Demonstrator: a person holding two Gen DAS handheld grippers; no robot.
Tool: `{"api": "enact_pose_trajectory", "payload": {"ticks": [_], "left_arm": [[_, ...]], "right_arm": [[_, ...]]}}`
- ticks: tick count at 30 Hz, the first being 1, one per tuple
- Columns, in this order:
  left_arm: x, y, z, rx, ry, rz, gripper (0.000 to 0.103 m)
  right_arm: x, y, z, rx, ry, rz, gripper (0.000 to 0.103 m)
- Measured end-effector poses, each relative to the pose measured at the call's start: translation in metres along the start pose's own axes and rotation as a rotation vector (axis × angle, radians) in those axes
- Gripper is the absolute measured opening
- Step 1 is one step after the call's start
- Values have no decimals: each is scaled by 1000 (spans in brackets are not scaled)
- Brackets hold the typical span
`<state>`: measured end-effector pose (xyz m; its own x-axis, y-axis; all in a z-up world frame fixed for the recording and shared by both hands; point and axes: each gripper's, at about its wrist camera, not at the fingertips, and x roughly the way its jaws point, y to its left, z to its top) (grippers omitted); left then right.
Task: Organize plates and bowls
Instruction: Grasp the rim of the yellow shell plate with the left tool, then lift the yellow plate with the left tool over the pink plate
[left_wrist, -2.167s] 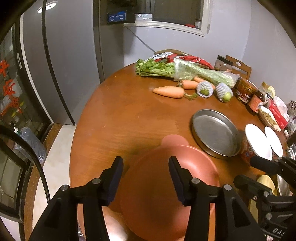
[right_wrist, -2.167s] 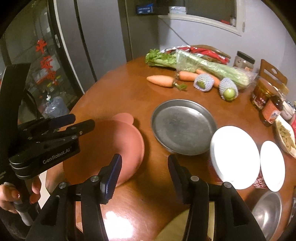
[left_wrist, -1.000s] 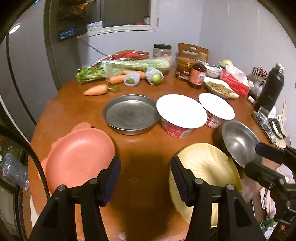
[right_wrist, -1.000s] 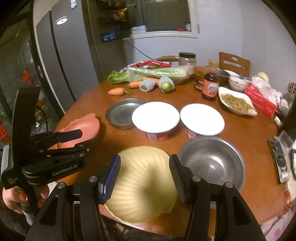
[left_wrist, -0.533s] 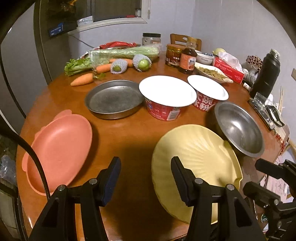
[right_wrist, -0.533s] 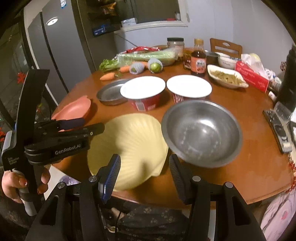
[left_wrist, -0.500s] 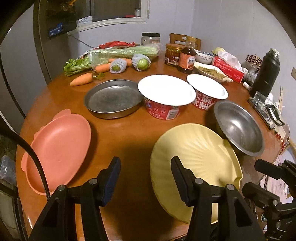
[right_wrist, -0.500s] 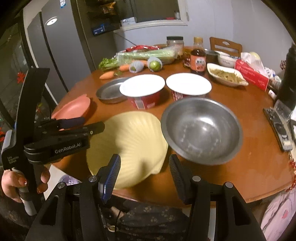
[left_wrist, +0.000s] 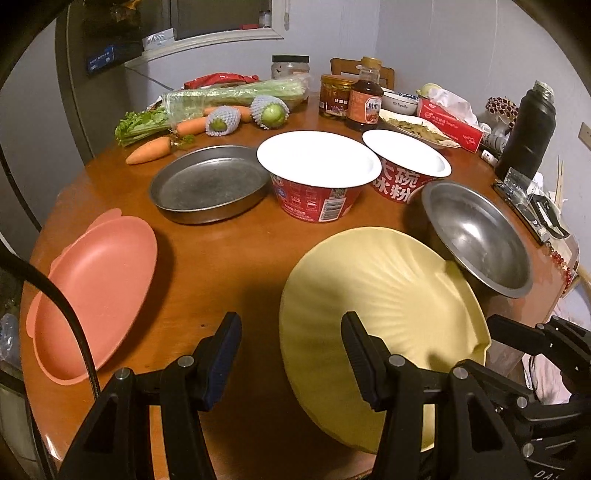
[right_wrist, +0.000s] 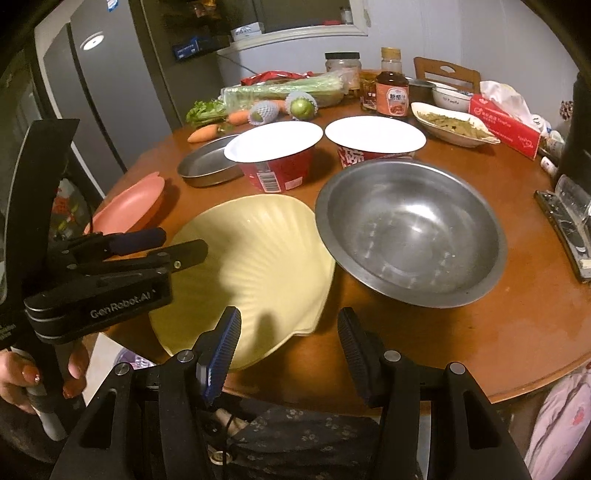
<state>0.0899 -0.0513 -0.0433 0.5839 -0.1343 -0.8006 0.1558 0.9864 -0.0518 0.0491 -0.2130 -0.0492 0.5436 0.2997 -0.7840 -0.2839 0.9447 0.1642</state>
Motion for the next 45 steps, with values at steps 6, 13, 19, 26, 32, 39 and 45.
{"api": "enact_pose_trajectory", "payload": {"ticks": [6, 13, 19, 26, 32, 39, 45], "left_arm": [[6, -2, -3, -17, 13, 10, 56], [8, 1, -6, -44, 13, 1, 56], [7, 1, -7, -58, 1, -11, 56], [7, 5, -5, -88, -15, -70, 45], [4, 9, -6, -90, -17, -61, 44], [-14, 20, -5, -100, -53, -49, 44], [-31, 44, -1, -127, -83, -11, 44]], "right_arm": [[5, 2, 2, -19, -16, -18, 56], [20, -2, 4, -26, 4, -21, 53], [25, 3, 5, -55, 2, -23, 46], [26, 9, 3, -66, 2, -8, 43], [24, 13, 3, -62, 2, -3, 43], [19, 21, 8, -65, -13, 20, 43], [18, 39, 21, -77, -27, 56, 44]]}}
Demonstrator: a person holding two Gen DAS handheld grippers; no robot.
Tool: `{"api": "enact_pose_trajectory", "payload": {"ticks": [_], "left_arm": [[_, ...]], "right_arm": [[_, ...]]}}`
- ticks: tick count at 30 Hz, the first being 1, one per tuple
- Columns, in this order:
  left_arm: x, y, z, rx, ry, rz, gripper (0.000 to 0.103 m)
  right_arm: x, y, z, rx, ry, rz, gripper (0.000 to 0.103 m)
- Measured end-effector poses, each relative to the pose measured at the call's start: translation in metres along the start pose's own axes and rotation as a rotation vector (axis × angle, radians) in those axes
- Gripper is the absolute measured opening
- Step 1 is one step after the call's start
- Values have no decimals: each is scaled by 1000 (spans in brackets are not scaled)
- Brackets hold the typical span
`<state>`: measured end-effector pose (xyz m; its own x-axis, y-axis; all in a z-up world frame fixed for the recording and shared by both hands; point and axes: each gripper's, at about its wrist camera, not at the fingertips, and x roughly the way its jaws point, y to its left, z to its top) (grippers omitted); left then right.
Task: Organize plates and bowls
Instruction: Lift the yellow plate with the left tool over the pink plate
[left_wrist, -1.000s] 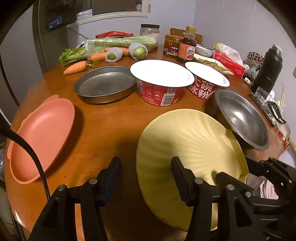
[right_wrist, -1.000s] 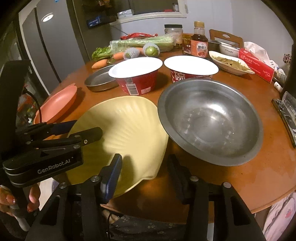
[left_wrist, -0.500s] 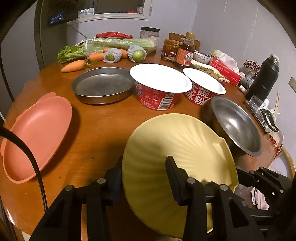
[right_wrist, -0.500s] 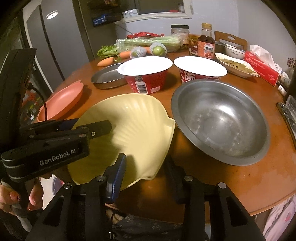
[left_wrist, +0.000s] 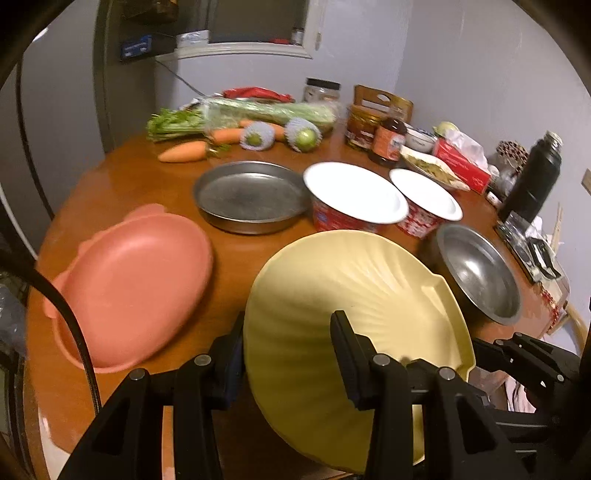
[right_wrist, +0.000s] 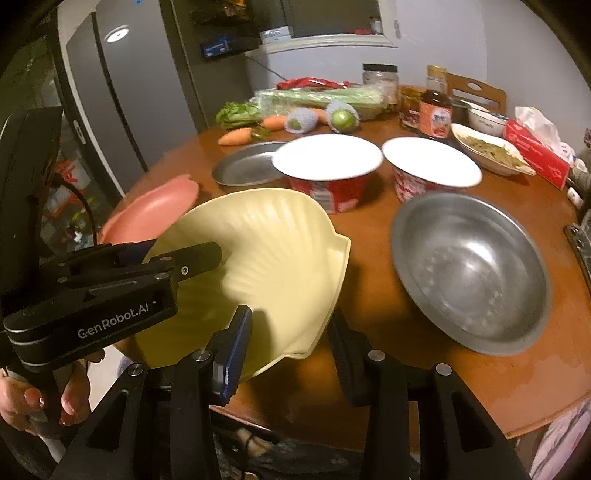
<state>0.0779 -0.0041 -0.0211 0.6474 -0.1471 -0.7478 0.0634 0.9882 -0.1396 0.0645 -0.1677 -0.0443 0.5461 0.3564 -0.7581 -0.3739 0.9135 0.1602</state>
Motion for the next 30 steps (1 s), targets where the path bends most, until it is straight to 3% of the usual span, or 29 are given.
{"api": "enact_pose_trajectory", "payload": {"ticks": [16, 30], "left_arm": [[-35, 81, 24, -63, -62, 112, 44], [-24, 128, 28, -70, -44, 163, 44]], "right_arm": [[20, 80, 63, -101, -44, 76, 45], [56, 120, 79, -117, 7, 90, 45]]}}
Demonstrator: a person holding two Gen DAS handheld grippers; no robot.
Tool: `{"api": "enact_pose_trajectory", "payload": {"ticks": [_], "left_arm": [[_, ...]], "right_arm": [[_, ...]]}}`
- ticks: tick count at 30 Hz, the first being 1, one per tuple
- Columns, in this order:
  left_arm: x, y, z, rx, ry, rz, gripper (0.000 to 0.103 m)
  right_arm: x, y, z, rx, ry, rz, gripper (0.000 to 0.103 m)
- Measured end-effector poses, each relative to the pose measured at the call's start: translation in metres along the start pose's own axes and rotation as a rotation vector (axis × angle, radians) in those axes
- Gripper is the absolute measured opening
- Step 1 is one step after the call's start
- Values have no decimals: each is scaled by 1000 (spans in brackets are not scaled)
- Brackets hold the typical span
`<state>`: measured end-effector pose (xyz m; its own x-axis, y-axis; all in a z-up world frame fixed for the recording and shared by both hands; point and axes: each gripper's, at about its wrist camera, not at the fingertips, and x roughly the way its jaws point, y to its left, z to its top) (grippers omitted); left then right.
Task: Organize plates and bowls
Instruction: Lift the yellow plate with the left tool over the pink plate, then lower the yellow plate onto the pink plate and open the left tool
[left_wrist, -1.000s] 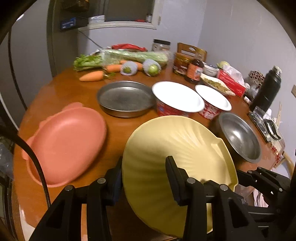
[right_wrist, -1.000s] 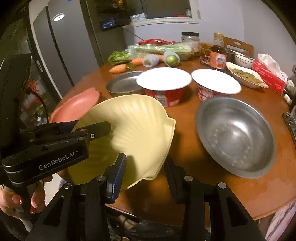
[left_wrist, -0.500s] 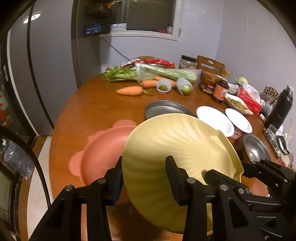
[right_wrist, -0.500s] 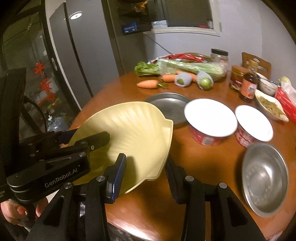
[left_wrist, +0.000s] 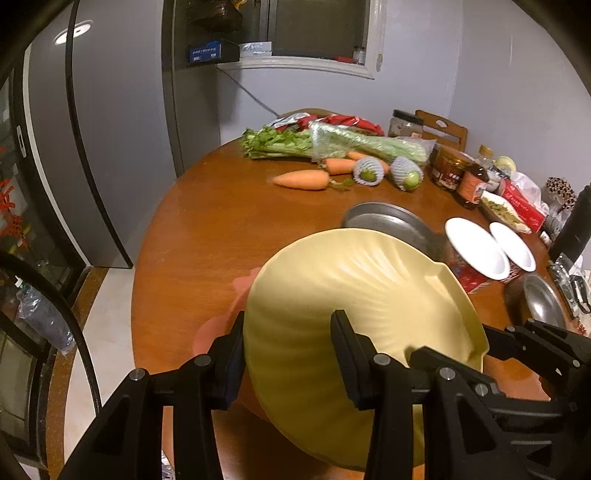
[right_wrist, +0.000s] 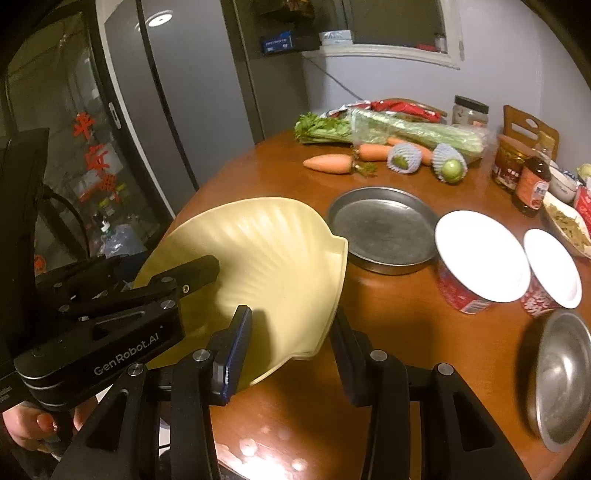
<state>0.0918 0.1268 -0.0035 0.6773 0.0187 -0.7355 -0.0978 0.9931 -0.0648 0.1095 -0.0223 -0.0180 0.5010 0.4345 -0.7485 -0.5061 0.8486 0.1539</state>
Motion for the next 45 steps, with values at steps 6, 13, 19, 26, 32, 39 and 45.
{"api": "enact_pose_trajectory", "payload": {"ticks": [6, 13, 19, 26, 32, 39, 45], "left_arm": [[11, 10, -2, 6, 20, 9, 44], [16, 13, 2, 19, 17, 7, 44], [25, 18, 0, 6, 29, 22, 43], [31, 22, -3, 6, 33, 27, 43], [20, 30, -5, -22, 3, 9, 43], [30, 41, -7, -22, 37, 55, 43], [31, 45, -7, -25, 45, 32, 43]], "right_arm": [[18, 10, -1, 3, 43, 7, 45], [23, 10, 1, 22, 51, 2, 45], [27, 16, 2, 0, 49, -24, 45], [33, 18, 2, -1, 59, -34, 46], [34, 19, 2, 0, 55, -31, 46], [32, 24, 1, -22, 28, -48, 46], [38, 27, 0, -40, 35, -59, 48]]}}
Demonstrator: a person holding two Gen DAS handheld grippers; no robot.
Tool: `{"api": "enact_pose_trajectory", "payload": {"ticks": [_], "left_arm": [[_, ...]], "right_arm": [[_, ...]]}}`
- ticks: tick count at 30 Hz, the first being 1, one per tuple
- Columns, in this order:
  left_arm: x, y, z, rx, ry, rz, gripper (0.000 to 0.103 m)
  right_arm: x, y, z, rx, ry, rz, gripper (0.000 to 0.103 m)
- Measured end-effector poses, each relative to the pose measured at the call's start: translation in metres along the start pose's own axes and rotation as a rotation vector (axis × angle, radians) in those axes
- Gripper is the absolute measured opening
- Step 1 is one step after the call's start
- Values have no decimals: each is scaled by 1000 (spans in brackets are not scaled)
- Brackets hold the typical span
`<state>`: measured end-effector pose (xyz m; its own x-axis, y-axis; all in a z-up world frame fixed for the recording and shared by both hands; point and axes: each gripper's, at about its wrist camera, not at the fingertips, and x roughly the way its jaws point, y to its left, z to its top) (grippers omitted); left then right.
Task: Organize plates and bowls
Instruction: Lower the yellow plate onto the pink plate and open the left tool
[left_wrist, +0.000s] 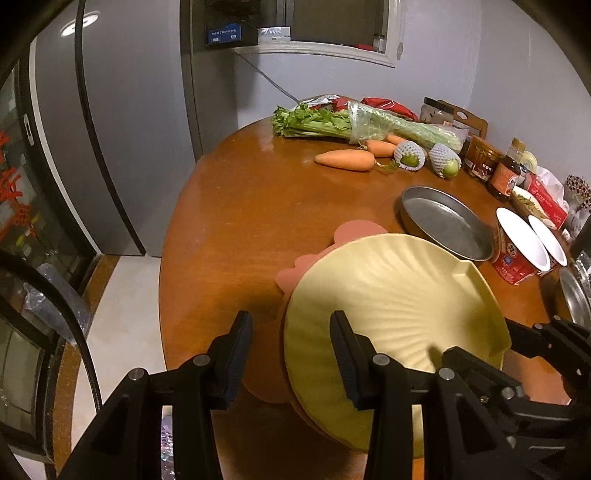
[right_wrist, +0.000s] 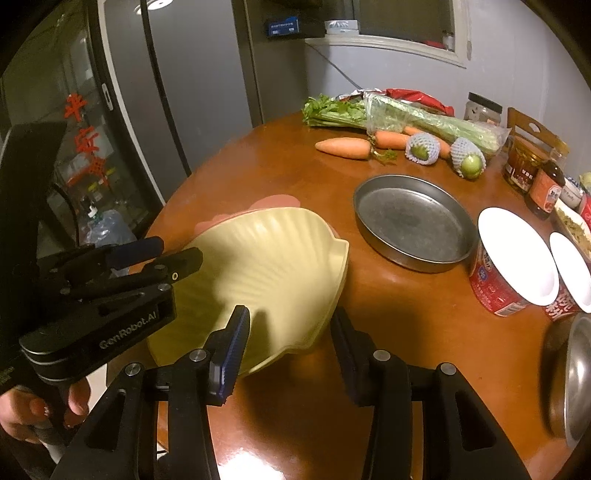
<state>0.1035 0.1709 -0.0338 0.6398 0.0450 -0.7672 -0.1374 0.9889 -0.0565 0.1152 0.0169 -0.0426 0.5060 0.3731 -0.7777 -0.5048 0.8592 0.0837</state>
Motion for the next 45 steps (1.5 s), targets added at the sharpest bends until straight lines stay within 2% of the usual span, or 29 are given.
{"api": "enact_pose_trajectory", "payload": {"ticks": [8, 19, 27, 32, 45], "left_arm": [[5, 4, 4, -8, 15, 10, 44], [16, 8, 7, -23, 47, 12, 44], [19, 5, 7, -15, 59, 16, 44], [20, 1, 8, -5, 62, 14, 44], [15, -17, 7, 11, 54, -22, 44]], "right_arm": [[5, 9, 1, -47, -5, 5, 51], [5, 0, 3, -23, -14, 30, 58], [7, 8, 3, -84, -31, 12, 64], [3, 1, 6, -57, -49, 13, 68], [-11, -17, 1, -18, -69, -6, 68]]}}
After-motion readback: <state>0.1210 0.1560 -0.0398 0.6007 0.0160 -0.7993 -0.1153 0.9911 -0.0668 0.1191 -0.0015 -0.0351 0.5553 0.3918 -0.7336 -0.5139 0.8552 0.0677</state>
